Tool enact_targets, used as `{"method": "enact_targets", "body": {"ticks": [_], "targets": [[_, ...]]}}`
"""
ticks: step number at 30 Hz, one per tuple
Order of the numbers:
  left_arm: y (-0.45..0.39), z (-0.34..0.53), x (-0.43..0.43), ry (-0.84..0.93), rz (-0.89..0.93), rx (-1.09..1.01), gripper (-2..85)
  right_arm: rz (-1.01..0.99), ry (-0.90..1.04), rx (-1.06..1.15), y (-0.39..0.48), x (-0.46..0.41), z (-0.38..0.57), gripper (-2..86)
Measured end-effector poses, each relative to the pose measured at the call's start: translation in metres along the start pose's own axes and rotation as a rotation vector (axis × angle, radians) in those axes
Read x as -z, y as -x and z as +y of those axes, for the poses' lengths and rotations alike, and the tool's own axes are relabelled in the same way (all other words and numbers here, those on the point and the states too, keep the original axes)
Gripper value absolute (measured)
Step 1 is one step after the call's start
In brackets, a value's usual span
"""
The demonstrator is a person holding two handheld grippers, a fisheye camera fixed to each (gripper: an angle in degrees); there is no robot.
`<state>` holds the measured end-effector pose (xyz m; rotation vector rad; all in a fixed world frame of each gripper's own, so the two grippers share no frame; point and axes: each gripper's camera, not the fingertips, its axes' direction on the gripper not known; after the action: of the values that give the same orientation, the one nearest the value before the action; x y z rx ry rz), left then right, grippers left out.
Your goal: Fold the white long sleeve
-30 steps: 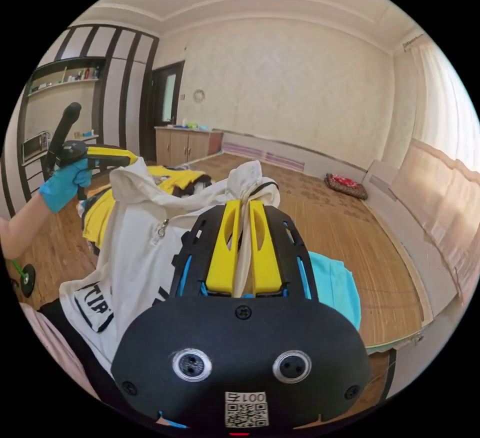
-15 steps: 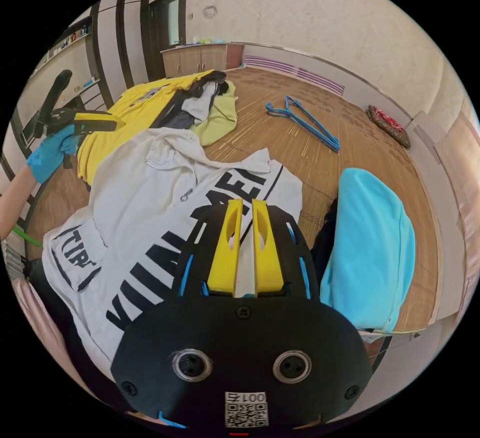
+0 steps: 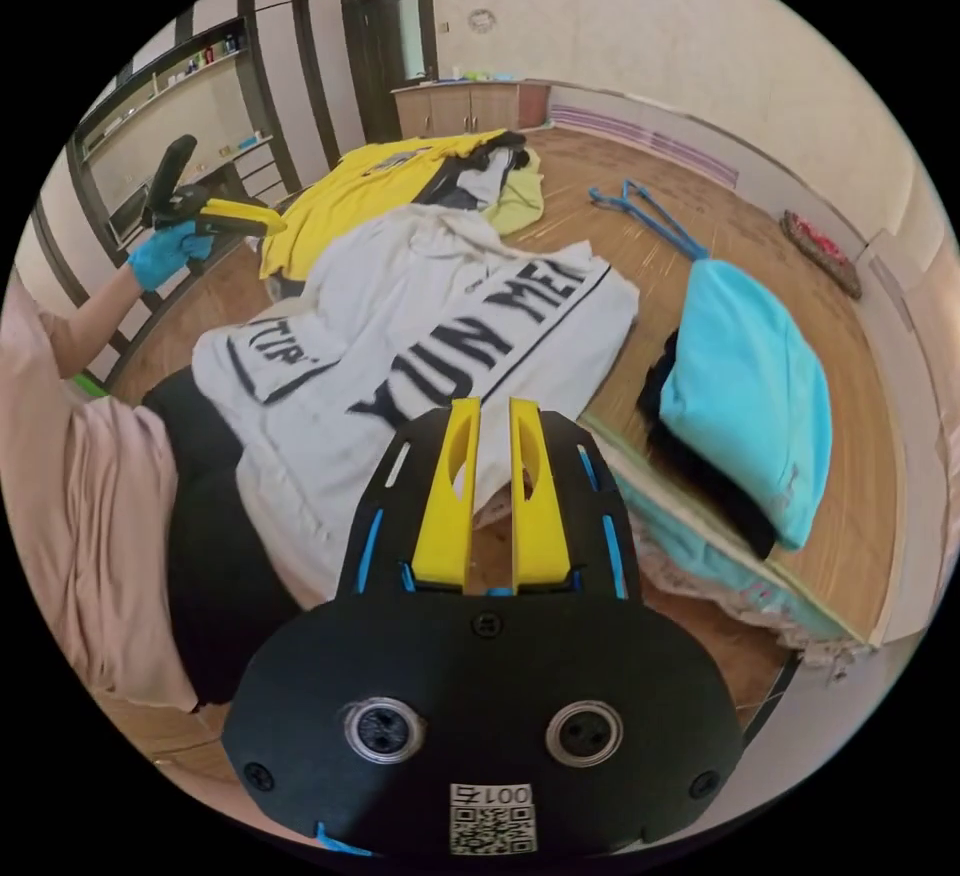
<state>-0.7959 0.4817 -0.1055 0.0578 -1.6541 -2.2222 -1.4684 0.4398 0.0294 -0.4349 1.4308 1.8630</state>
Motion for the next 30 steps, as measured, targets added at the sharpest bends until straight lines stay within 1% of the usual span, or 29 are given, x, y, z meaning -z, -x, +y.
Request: {"method": "enact_targets", "body": {"ticks": [3,5,7,10,13,15,18,22,25,28,30], "targets": [[-0.009,0.027,-0.006,0.057,0.075,-0.024,-1.3,-0.098,0.051,-0.067,-0.007,0.001,0.041,4.7],[-0.011,0.039,-0.008,0.075,0.115,-0.024,-1.2,-0.13,0.082,-0.088,-0.008,0.0,0.064,6.0],[-0.012,0.049,-0.007,0.073,0.151,-0.024,-1.1,-0.141,0.114,-0.119,-0.01,-0.006,0.084,6.7],[-0.009,0.056,-0.006,0.043,0.187,-0.008,-1.1,-0.233,0.137,-0.198,-0.017,-0.021,0.112,7.6],[-0.005,0.054,-0.002,0.02,0.181,0.005,-1.0,-0.319,0.103,-0.289,-0.026,-0.024,0.14,8.4],[-0.005,0.052,0.005,-0.004,0.176,-0.023,-1.0,-0.365,0.04,-0.362,-0.035,-0.015,0.163,8.8],[-0.005,0.052,0.007,-0.013,0.187,-0.058,-1.0,-0.375,-0.009,-0.436,-0.044,-0.006,0.187,9.3],[-0.006,0.054,-0.003,0.033,0.183,-0.065,-1.0,-0.35,-0.012,-0.466,-0.044,-0.009,0.2,9.4],[-0.01,0.056,-0.009,0.057,0.188,-0.065,-1.0,-0.406,-0.026,-0.457,-0.039,-0.015,0.205,8.8],[-0.015,0.061,-0.009,0.056,0.212,-0.08,-0.9,-0.445,-0.063,-0.44,-0.031,-0.015,0.208,6.4],[-0.015,0.067,-0.008,0.063,0.238,-0.097,-0.5,-0.42,-0.096,-0.426,-0.023,-0.006,0.21,3.7]]}}
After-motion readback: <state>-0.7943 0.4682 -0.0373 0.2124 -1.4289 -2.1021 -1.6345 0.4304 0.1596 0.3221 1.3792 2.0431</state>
